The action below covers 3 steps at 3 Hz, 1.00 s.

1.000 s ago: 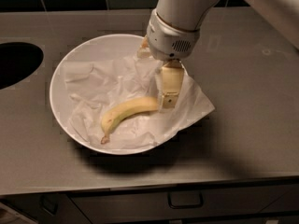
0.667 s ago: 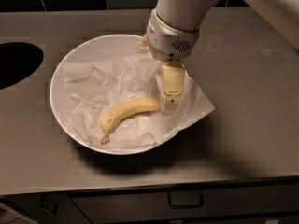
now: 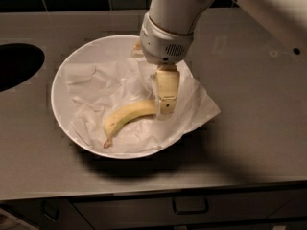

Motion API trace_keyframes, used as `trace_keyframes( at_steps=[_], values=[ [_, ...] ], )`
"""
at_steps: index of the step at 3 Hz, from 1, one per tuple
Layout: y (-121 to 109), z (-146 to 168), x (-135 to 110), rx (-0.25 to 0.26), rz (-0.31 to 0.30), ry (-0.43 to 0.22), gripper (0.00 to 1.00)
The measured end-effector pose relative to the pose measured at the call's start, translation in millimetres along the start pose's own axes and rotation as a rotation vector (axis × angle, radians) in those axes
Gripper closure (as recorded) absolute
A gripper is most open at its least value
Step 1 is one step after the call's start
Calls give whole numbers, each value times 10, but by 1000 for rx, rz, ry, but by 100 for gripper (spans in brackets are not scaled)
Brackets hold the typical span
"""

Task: Pick banana from white bowl

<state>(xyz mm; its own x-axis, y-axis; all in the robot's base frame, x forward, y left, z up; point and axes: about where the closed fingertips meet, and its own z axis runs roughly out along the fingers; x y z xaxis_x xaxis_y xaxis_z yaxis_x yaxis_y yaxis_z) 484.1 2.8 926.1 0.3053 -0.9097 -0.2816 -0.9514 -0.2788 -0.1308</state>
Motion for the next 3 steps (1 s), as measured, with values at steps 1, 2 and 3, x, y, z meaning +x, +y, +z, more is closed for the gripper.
trace_keyframes(
  at_steps=[1, 2, 3],
  values=[
    [-55, 155, -86, -30, -23, -15, 12],
    [-76, 268, -116, -53, -26, -25, 17],
    [-84, 337, -99, -66, -19, -25, 22]
  ],
)
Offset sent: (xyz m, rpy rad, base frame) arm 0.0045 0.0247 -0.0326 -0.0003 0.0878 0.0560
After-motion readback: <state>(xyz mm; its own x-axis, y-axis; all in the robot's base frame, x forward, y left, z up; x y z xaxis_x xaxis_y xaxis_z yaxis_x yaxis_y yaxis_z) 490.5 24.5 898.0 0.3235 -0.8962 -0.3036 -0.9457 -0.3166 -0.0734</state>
